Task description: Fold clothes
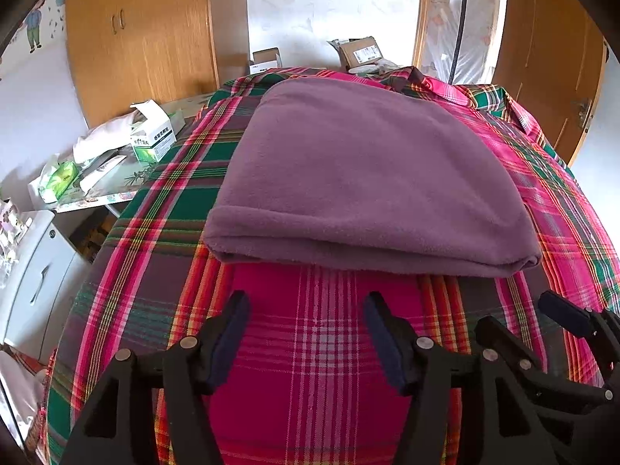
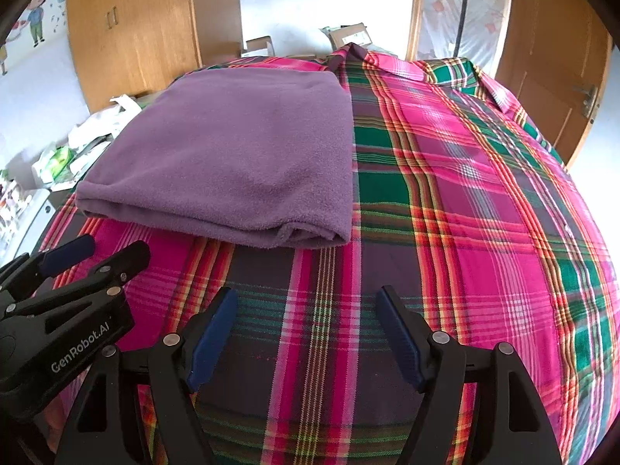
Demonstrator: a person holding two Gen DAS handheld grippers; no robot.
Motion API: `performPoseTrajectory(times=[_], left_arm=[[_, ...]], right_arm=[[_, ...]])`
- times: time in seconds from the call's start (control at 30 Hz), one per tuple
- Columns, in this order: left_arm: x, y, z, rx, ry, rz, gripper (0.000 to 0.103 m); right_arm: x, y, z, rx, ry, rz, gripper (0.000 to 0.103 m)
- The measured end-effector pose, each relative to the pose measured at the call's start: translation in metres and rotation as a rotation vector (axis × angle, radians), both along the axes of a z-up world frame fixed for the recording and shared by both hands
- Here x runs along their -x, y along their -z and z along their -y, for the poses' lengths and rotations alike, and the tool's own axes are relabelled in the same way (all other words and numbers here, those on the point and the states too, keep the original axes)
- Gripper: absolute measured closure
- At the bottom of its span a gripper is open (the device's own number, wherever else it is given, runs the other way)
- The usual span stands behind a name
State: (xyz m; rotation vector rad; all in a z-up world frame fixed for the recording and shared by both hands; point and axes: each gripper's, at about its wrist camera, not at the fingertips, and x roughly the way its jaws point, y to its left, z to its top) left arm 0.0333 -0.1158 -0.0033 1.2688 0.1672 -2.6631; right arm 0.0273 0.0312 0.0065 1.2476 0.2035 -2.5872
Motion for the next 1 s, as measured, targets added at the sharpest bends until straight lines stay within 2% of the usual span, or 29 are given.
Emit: performPoseTrajectory(times=[1.0], left_arm=[[0.0005, 0.0001, -0.0012, 0.002, 0.008, 0.003, 0.037]], right_arm=[[0.0006, 0.0004, -0.0022, 0.000, -0.006, -0.001, 0.027]])
